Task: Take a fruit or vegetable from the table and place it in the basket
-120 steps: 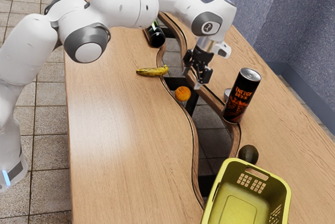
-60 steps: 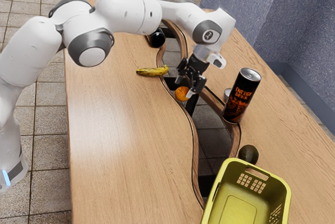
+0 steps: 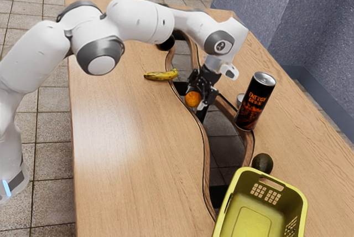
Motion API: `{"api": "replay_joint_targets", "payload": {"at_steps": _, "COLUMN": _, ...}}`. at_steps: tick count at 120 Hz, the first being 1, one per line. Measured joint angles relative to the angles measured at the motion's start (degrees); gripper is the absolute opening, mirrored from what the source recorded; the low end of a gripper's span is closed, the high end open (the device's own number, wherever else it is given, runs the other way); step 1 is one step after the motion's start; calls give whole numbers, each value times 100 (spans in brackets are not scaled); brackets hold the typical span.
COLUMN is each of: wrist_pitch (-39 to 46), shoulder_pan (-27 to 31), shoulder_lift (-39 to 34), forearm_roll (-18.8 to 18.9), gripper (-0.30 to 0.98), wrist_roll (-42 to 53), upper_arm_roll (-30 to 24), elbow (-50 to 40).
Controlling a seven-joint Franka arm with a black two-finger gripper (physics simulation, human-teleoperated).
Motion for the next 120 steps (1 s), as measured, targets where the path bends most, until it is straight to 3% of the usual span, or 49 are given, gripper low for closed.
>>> {"api": "replay_joint_targets", "payload": {"at_steps": 9, "wrist_pitch": 12, "shoulder_pan": 0, "shoulder_lift": 11, "forearm_roll": -4, "gripper": 65, "wrist_roll": 5, "upper_arm_roll": 2, "elbow": 0}}
{"api": "replay_joint_targets", "payload": {"at_steps": 29, "wrist_pitch": 13, "shoulder_pan": 0, "shoulder_lift": 7, "forearm_roll": 6, "gripper": 37, "wrist_roll": 14, "upper_arm_roll": 8, "elbow": 8}}
{"api": "replay_joint_targets", "payload": {"at_steps": 44, "wrist_pitch": 5, "shoulder_pan": 0, "shoulder_lift": -13, "forearm_roll": 38, "gripper": 29, "wrist_roll": 25, "upper_arm_roll": 18, "elbow": 14}}
{"api": "replay_joint_targets", "payload": {"at_steps": 67, "wrist_pitch": -170, "shoulder_pan": -2, "shoulder_lift": -144, "forearm_roll": 106, "gripper": 29, "wrist_roll": 34, "upper_arm_roll": 48, "elbow": 304}}
{"api": "replay_joint_targets", "payload": {"at_steps": 79, "wrist_pitch": -374, "shoulder_pan": -52, "shoulder_lift": -729, "forearm_roll": 272, "gripper": 29, "wrist_roll": 6, "upper_arm_roll": 124, "elbow": 265}}
{"api": "replay_joint_targets", "payload": {"at_steps": 89, "wrist_pitch": -424, "shoulder_pan": -291, "shoulder_lift": -1742, "forearm_roll": 596, "gripper": 30, "wrist_roll": -70, "upper_arm_roll": 89, "elbow": -647}}
{"api": "replay_joint_targets", "payload": {"at_steps": 102, "wrist_pitch": -213, "shoulder_pan": -301, "shoulder_lift": -3354, "forearm_roll": 1244, "gripper": 31, "wrist_roll": -254, "upper_arm_roll": -595, "elbow": -2003}}
{"api": "replay_joint_targets", "payload": {"at_steps": 112, "wrist_pitch": 64, "shoulder_pan": -8, "shoulder_lift": -3759, "forearm_roll": 1588, "gripper": 31, "wrist_roll": -387, "upper_arm_roll": -1349, "elbow": -2150}}
{"api": "replay_joint_targets", "payload": {"at_steps": 120, "wrist_pitch": 274, "shoulder_pan": -166, "shoulder_lift": -3847, "forearm_roll": 1741, "gripper": 32, "wrist_roll": -488, "upper_arm_roll": -1908, "elbow": -1999}}
